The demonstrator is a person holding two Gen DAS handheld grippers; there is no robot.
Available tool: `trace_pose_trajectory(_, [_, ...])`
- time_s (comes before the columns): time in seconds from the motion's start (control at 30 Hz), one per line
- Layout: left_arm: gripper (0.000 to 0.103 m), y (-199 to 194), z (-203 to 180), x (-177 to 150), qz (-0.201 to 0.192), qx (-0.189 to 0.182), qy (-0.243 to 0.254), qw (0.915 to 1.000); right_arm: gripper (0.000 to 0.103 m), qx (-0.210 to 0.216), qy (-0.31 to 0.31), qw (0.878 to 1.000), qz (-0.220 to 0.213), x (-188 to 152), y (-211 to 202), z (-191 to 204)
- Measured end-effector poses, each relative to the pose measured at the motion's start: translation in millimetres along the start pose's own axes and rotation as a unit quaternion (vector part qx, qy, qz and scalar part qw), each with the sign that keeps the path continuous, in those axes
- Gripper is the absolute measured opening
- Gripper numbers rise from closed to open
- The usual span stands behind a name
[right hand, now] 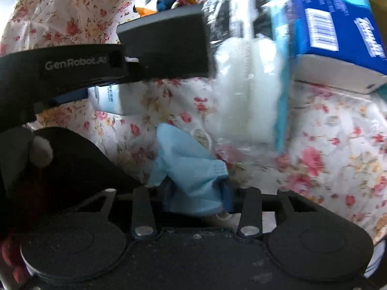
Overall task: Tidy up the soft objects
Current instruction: 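Grasp a white tissue pack with the left tool while the right tool grasps a blue mask, then carry the tissue pack and mask into the tin tray and release both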
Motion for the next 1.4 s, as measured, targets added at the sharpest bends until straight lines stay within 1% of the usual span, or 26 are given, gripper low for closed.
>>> trace_pose_trajectory(0.03, [0.066, -0.8, 0.2, -0.2, -0.001, 0.001, 0.0, 1.0, 0.035, -0.006, -0.003, 1.0, -0.004, -2.8, -6.5, -4.1])
trace_pose_trajectory(0.23, [0.066, -13.8, -2.8, -2.6, -0.023, 0.008, 0.004, 0.9997, 0.033, -0.01, 0.005, 0.999, -0.03, -19.9, -46.1, -37.5])
trace_pose_trajectory(0.3, [0.066, -19.0, -8.5, -8.0, -0.025, 0.008, 0.008, 0.9996, 0.033, -0.014, 0.013, 0.999, -0.041, -23.6, -58.5, -50.7])
trace_pose_trajectory(0.4, [0.066, -29.6, -26.3, -18.5, -0.034, 0.009, 0.032, 0.9989, 0.031, -0.03, 0.026, 0.997, -0.063, -29.6, -79.2, -75.4])
trace_pose_trajectory(0.5, [0.066, -42.0, -49.9, -26.7, -0.04, 0.002, 0.054, 0.9977, 0.027, -0.048, 0.041, 0.995, -0.08, -35.3, -100.8, -105.8])
trace_pose_trajectory(0.57, [0.066, -51.2, -67.6, -29.5, -0.046, -0.009, 0.068, 0.9965, 0.029, -0.06, 0.049, 0.993, -0.087, -38.3, -109.7, -121.3])
trace_pose_trajectory(0.6, [0.066, -55.9, -75.9, -29.3, -0.05, -0.013, 0.074, 0.9959, 0.033, -0.064, 0.05, 0.992, -0.094, -39.4, -111.4, -125.5])
trace_pose_trajectory(0.67, [0.066, -61.8, -86.7, -28.0, -0.056, -0.016, 0.081, 0.995, 0.06, -0.074, 0.035, 0.992, -0.1, -41.6, -112.2, -126.9])
trace_pose_trajectory(0.7, [0.066, -65.0, -91.1, -26.2, -0.059, -0.014, 0.085, 0.9945, 0.066, -0.079, 0.029, 0.991, -0.103, -42.5, -110.3, -124.6])
trace_pose_trajectory(0.73, [0.066, -67.1, -93.5, -24.7, -0.062, -0.012, 0.087, 0.9942, 0.075, -0.078, 0.022, 0.991, -0.104, -43.3, -107.9, -119.4])
trace_pose_trajectory(0.77, [0.066, -69.5, -94.7, -22.4, -0.065, -0.009, 0.088, 0.9939, 0.081, -0.069, 0.012, 0.992, -0.104, -44.2, -104.0, -110.0])
trace_pose_trajectory(0.8, [0.067, -71.4, -94.7, -20.5, -0.068, -0.005, 0.089, 0.9937, 0.084, -0.058, 0.005, 0.993, -0.101, -44.2, -100.2, -100.3])
trace_pose_trajectory(0.87, [0.067, -74.3, -91.9, -16.9, -0.072, 0.006, 0.09, 0.9932, 0.093, -0.042, -0.008, 0.994, -0.1, -40.3, -89.8, -81.2])
trace_pose_trajectory(0.9, [0.067, -75.1, -88.5, -14.3, -0.074, 0.015, 0.09, 0.9931, 0.095, -0.043, -0.016, 0.994, -0.098, -38.2, -84.4, -72.1])
trace_pose_trajectory(0.93, [0.067, -75.6, -85.3, -14.0, -0.075, 0.021, 0.089, 0.993, 0.1, -0.046, -0.028, 0.994, -0.097, -34.7, -77.1, -61.8])
trace_pose_trajectory(0.97, [0.067, -76.2, -82.3, -13.3, -0.075, 0.027, 0.089, 0.9929, 0.103, -0.052, -0.041, 0.993, -0.093, -32.0, -69.6, -54.1])
trace_pose_trajectory(1.03, [0.067, -74.9, -75.8, -12.8, -0.073, 0.038, 0.088, 0.9928, 0.103, -0.073, -0.069, 0.992, -0.08, -28.8, -53.9, -43.6])
trace_pose_trajectory(1.1, [0.067, -72.7, -72.0, -14.2, -0.068, 0.045, 0.089, 0.9927, 0.099, -0.086, -0.089, 0.99, -0.062, -29.2, -39.4, -40.1])
trace_pose_trajectory(1.13, [0.067, -71.2, -71.1, -15.5, -0.065, 0.047, 0.091, 0.9926, 0.084, -0.088, -0.094, 0.99, -0.051, -30.7, -33.5, -41.1])
trace_pose_trajectory(1.17, [0.067, -70.4, -71.1, -16.9, -0.062, 0.048, 0.093, 0.9926, 0.061, -0.085, -0.096, 0.991, -0.039, -33.5, -30.7, -42.5])
trace_pose_trajectory(1.2, [0.067, -69.2, -72.5, -18.1, -0.06, 0.047, 0.096, 0.9924, 0.049, -0.073, -0.093, 0.993, -0.023, -37.0, -28.0, -46.2])
trace_pose_trajectory(1.23, [0.067, -68.8, -74.0, -19.7, -0.058, 0.046, 0.099, 0.9923, 0.041, -0.058, -0.085, 0.995, -0.012, -40.8, -28.9, -51.3])
trace_pose_trajectory(1.27, [0.067, -68.9, -76.8, -20.8, -0.057, 0.043, 0.102, 0.9922, 0.04, -0.044, -0.074, 0.996, -0.008, -44.1, -30.8, -55.6])
trace_pose_trajectory(1.3, [0.067, -69.0, -81.2, -21.9, -0.056, 0.04, 0.107, 0.9919, 0.039, -0.04, -0.068, 0.997, -0.012, -47.4, -35.0, -59.3])
trace_pose_trajectory(1.4, [0.067, -72.4, -97.8, -23.3, -0.057, 0.029, 0.122, 0.9904, 0.039, -0.056, -0.065, 0.996, -0.035, -47.3, -53.6, -77.2])
Point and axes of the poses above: each gripper's, at about its wrist camera, not at the fingertips, and y roughly the way its jaws point, z to its left, x to its top, the point moved 8 cm from there along y, roughly the way its jaws point, and after that the axes turned 9 degrees about -y, right-handed, at the moved point
